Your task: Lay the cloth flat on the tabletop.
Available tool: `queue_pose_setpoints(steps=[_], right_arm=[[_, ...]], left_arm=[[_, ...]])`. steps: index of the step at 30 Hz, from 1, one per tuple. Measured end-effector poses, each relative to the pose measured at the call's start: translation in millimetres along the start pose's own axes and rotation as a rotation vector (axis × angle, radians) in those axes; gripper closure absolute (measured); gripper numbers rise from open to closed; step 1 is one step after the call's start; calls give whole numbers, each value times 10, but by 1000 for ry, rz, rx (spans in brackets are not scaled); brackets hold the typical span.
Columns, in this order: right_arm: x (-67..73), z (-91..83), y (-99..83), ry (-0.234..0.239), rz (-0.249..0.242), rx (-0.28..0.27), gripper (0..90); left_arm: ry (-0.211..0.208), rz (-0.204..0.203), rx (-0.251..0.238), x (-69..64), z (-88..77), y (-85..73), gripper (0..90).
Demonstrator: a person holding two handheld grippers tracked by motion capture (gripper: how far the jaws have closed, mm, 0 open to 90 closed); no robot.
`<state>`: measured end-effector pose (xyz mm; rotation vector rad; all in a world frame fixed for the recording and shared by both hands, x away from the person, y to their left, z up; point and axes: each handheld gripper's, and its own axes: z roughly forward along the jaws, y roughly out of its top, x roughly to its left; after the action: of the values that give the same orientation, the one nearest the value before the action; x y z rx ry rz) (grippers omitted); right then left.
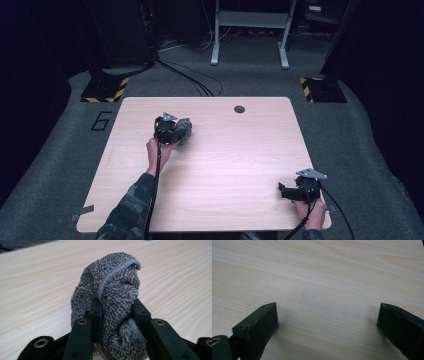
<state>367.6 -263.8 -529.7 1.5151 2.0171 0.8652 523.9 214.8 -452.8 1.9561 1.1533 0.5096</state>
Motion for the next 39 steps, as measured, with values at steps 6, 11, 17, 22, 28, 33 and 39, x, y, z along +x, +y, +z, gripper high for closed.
queue_pose_setpoints(steps=[6,11,17,22,28,33,39], right_arm=[[-5,0,-1,5,1,-4,33],[-5,1,-1,5,1,-5,34],[-5,1,-1,4,1,-5,34],[-2,0,-1,2,2,-2,34],[-1,0,-1,0,3,-2,35],[0,-1,-1,0,3,-2,35],[1,-9,9,11,-10,3,48]], left_arm=[[-40,77,-45,-214,-348,101,675],[-83,133,-65,-480,-533,95,673],[-133,166,-64,-745,-653,22,669],[-172,182,-51,-1009,-703,-151,663],[-231,159,36,-1193,-461,-499,633],[-262,135,96,-1252,-189,-746,475],[-268,101,27,-1183,-440,-716,162]])
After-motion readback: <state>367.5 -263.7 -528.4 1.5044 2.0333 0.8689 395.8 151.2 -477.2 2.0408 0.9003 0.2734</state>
